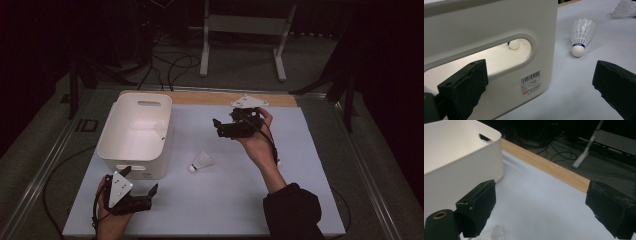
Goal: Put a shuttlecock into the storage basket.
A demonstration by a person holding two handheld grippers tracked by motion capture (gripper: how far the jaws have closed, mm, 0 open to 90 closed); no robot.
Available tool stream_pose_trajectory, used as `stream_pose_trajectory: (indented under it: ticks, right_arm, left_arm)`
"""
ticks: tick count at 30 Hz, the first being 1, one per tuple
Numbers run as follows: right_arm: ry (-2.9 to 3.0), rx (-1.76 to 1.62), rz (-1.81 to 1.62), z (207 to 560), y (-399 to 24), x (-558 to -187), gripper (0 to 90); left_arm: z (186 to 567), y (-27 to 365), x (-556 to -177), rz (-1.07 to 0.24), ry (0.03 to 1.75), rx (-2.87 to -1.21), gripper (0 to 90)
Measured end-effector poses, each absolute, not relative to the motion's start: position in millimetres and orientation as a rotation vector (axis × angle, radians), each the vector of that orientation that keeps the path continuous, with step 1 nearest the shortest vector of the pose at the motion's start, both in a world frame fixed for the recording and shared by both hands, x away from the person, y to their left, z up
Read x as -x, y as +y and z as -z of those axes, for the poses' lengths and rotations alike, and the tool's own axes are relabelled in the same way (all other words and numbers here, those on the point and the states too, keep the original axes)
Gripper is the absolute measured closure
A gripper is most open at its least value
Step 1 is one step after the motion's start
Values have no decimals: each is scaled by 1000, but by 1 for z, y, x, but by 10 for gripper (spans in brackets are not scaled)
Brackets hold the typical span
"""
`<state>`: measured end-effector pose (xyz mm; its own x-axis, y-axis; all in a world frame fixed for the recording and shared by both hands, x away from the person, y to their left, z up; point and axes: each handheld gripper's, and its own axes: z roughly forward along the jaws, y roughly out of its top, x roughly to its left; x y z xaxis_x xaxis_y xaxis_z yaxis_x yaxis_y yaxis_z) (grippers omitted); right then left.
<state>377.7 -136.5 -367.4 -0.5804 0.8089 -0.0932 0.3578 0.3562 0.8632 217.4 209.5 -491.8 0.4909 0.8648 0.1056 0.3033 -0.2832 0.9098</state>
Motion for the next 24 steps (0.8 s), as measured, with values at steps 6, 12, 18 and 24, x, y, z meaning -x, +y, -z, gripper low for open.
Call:
stream_pose_trajectory:
  ticks: [6, 12, 18, 24]
  right_arm:
    - [2089, -1043, -1119, 373, -152, -377, 96]
    - [2075, -1059, -1076, 375, -167, -378, 96]
    - [2049, -1100, -1050, 378, -181, -379, 99]
    - [2039, -1133, -1023, 384, -191, -379, 105]
  left_arm:
    - [492, 209, -217, -773, 980, -1822, 6]
    - [492, 209, -218, -773, 981, -1824, 6]
    - [492, 209, -218, -773, 980, -1827, 6]
    - [492, 209, -218, -773, 980, -1826, 6]
